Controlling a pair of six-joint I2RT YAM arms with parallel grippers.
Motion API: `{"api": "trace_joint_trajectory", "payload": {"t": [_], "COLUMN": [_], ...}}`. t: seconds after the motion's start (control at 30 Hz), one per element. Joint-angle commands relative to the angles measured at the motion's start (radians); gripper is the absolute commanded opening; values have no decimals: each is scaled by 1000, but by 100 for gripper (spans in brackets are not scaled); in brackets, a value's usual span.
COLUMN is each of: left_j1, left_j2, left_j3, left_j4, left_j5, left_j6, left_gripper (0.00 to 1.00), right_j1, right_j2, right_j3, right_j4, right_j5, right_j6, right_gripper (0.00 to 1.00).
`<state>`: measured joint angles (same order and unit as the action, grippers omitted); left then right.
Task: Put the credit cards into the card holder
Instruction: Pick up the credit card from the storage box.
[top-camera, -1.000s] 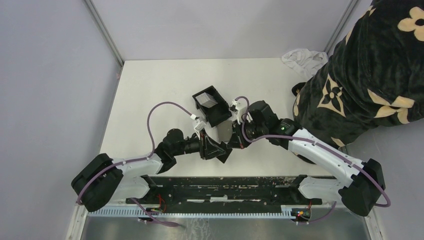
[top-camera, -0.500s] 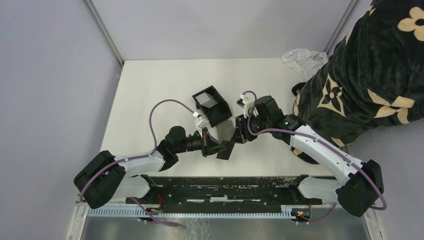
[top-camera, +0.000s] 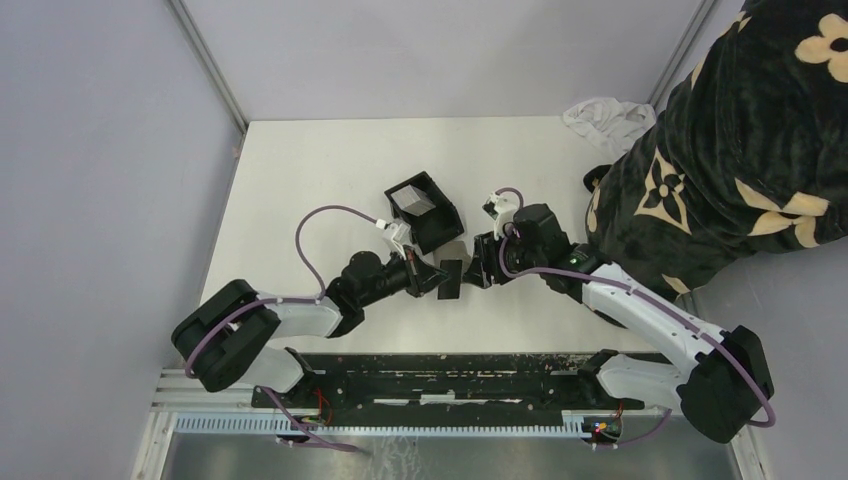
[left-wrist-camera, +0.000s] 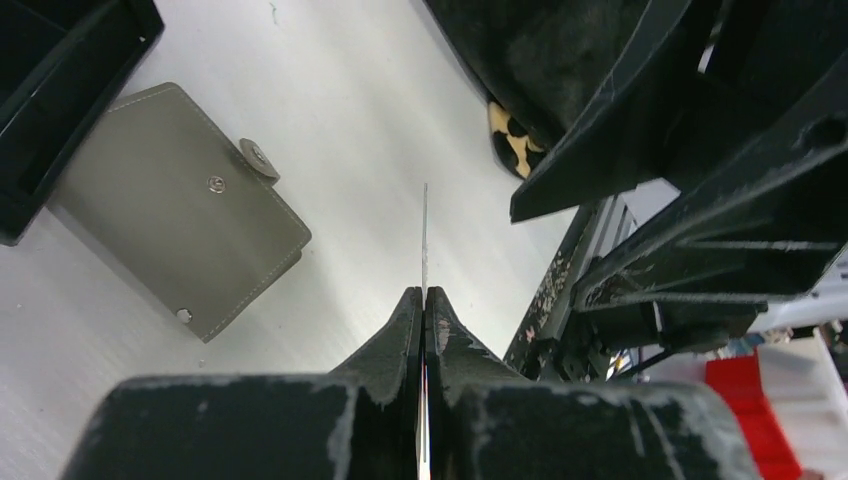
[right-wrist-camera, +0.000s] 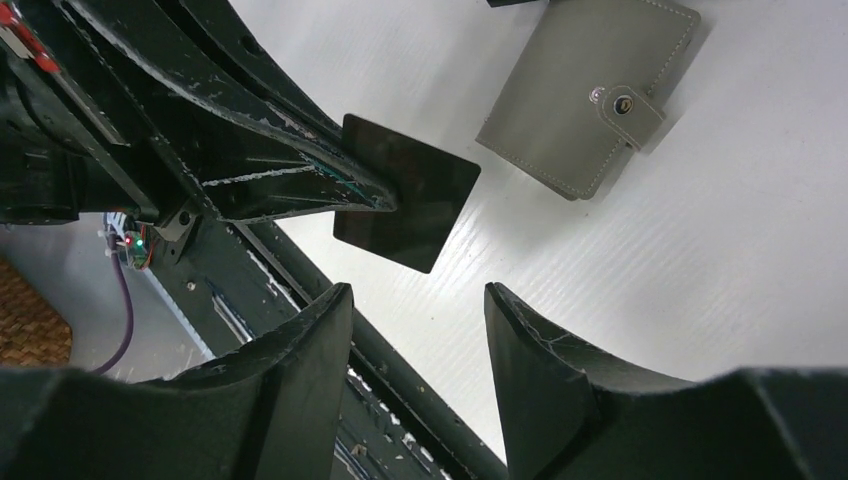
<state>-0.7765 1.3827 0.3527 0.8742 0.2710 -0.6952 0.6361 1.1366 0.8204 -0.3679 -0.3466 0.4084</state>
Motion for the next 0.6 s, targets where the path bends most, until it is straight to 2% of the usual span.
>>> {"api": "trace_joint_trajectory", "payload": {"t": [0.0,0.57], "left_j1": [-5,-3], "left_j2": [45,163], "left_j3": [18,18], "left_j4": [181,407], "left_j5": [-81,-14], "left_j6": [-144,-296], "left_gripper": [3,3], "right_j1": [-1,-7], "right_j2": [14,85], "right_j3": [-39,-161], "right_j4": [162,410], "right_j5": [4,-47], "right_j6": [51,136], "right_gripper": [57,55]}}
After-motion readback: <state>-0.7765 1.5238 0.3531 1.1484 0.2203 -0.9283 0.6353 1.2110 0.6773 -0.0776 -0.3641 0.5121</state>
